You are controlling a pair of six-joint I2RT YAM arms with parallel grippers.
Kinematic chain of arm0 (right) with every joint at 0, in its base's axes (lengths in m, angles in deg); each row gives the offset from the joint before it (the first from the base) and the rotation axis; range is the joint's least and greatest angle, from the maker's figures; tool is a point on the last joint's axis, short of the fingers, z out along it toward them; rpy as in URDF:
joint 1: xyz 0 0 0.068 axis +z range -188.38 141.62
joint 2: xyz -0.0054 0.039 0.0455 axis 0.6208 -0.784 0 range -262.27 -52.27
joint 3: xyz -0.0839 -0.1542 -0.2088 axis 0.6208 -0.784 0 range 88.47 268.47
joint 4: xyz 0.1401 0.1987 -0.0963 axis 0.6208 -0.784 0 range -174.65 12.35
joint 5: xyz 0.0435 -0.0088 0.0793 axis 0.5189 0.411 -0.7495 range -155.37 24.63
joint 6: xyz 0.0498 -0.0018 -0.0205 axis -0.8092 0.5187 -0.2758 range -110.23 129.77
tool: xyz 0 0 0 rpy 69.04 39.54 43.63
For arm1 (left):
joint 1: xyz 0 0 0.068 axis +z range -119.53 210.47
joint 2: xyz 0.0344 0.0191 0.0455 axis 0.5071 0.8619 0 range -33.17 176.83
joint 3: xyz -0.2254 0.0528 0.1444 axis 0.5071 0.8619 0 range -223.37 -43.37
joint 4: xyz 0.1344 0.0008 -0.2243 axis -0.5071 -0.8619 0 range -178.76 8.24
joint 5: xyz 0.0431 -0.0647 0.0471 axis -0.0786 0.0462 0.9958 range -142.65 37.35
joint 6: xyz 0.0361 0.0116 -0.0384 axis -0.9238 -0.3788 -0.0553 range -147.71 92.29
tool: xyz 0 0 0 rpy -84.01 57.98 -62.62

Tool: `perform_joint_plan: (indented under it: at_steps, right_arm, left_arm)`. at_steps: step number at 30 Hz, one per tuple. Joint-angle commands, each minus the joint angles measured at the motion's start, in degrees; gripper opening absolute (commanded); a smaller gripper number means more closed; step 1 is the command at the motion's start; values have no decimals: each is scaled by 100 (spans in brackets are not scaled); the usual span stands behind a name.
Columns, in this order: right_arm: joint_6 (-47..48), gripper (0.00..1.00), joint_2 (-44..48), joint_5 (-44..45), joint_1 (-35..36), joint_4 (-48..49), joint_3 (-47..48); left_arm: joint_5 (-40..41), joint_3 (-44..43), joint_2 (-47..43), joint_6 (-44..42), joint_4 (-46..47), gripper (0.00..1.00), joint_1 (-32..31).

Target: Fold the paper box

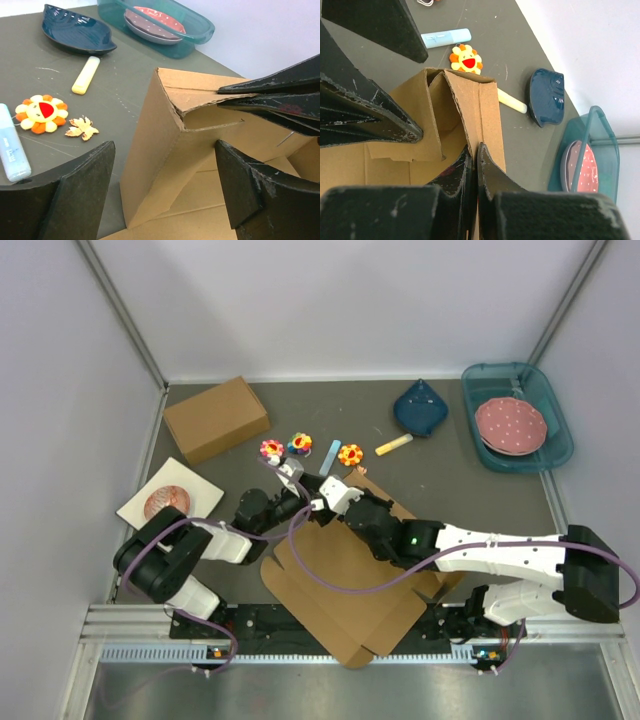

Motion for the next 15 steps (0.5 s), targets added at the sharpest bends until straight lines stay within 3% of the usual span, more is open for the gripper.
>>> perform_joint_plan:
  at_steps: [1, 4, 9, 15]
  right_arm:
    - [-735, 0, -286, -1789, 102, -676, -167]
    - [-762, 0, -146, -1895, 93, -720, -176]
    - [-762, 0, -101, -1930, 67, -834, -150]
    - [-771, 0, -5, -1904, 58, -896, -149]
  left_arm:
    - [673, 99, -147, -405, 2119, 90, 13]
    - [665, 171, -506, -519, 1813, 98, 13]
    - [348, 83, -982, -616, 847, 99, 13]
    - [-134, 48, -1115, -528, 582, 99, 13]
